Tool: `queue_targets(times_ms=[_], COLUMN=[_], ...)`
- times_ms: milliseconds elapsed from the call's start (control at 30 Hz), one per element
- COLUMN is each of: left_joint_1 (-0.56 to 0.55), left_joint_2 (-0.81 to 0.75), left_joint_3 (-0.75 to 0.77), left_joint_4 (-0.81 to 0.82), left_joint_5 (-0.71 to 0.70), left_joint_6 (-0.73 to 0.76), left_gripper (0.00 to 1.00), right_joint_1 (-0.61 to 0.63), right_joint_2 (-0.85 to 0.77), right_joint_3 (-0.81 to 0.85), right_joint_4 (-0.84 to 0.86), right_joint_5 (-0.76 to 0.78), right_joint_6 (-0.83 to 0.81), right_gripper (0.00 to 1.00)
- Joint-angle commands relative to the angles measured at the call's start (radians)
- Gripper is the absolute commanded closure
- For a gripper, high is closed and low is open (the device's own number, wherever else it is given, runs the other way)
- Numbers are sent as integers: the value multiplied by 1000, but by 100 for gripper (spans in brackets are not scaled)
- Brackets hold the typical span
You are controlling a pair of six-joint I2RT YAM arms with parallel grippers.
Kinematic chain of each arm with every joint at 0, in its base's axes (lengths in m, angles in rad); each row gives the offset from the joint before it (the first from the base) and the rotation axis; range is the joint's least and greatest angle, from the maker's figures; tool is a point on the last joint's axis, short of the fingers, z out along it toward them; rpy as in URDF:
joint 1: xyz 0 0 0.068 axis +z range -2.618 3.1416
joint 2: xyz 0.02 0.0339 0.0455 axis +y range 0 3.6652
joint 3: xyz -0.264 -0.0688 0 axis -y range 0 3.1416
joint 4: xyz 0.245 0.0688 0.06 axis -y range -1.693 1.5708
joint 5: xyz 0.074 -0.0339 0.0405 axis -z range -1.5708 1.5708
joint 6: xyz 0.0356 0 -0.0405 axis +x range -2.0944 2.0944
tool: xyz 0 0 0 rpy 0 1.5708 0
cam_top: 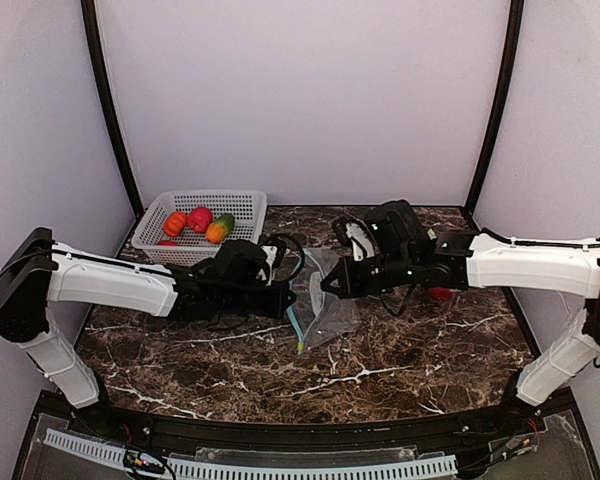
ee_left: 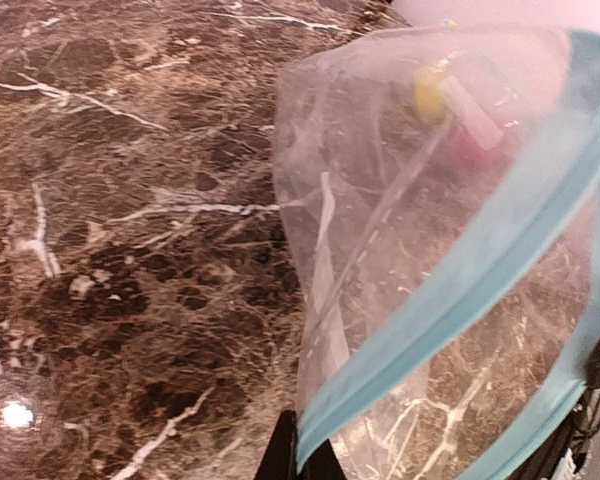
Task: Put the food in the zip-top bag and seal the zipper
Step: Open the zipper food storage bag at the center of the board.
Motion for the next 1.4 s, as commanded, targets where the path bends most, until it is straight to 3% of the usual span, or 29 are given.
queue_targets(times_ms=[0, 433, 833, 967, 1200, 1367], left_joint_1=[4, 15, 55, 54, 54, 60], left_joint_2=[-67, -80, -66, -68, -152, -276], left_joint_3=[34, 59, 42, 45, -7, -55], left_joint_4=[-146, -254, -151, -100, -17, -2], left_joint_5=[-181, -278, -76, 14, 127, 196], left_joint_6=[51, 86, 150, 179, 185, 186], left_gripper=[99, 99, 96, 84, 44, 24], right_joint_1=[8, 9, 9, 9, 6, 2], right_joint_2=[-61, -94, -41, 23, 116, 155], right_joint_3=[47, 47, 54, 102, 182, 211], right_joint_4=[-58, -149, -77, -108, -166, -183], right_joint_5=[47, 135, 51, 75, 104, 101], right_joint_6=[-26, -40, -25, 9, 37, 39], right_gripper=[100, 100, 100, 100, 100, 100])
